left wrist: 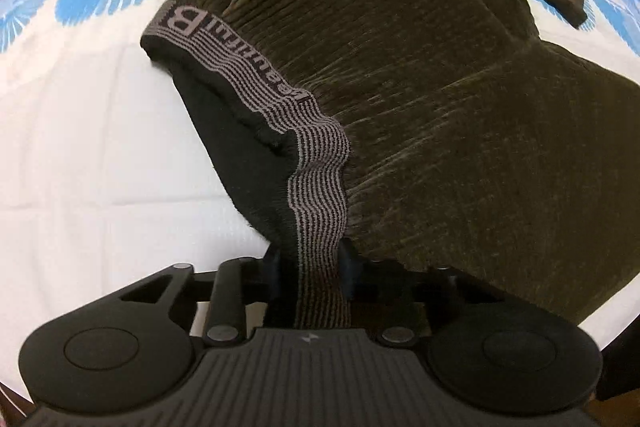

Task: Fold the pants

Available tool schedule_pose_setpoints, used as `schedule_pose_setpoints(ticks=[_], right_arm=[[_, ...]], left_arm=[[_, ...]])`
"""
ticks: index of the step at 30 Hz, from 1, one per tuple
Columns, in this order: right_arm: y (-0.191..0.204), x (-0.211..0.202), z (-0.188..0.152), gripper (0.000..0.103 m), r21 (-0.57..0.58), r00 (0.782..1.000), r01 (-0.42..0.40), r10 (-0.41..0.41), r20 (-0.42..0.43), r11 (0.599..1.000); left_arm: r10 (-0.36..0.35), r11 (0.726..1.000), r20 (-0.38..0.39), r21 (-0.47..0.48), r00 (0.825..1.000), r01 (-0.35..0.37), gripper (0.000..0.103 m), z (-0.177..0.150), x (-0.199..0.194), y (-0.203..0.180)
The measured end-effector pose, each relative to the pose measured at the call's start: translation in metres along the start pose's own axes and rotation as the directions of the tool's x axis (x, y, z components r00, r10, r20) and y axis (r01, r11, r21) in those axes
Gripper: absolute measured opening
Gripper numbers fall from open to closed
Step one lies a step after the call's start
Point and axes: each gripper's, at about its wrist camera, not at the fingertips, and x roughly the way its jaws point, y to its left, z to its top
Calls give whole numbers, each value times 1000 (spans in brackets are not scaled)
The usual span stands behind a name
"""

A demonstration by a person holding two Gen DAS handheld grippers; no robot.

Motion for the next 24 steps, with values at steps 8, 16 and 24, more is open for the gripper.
schedule_pose_setpoints(ticks=[8, 16, 24], right_arm=[[24, -1, 2, 41, -56, 1000, -9, 10, 24, 998], [33, 1, 7, 41, -56, 999, -7, 10, 49, 998], [20, -2, 21, 41, 134, 984, -2, -22, 174, 991]], left_arm=[[117, 993, -38, -23, 992, -118, 29, -17, -9, 13], [152, 982, 29, -116, 988, -147, 40, -9, -38, 17], [155, 979, 360, -181, 920, -94, 50, 32, -83, -24]])
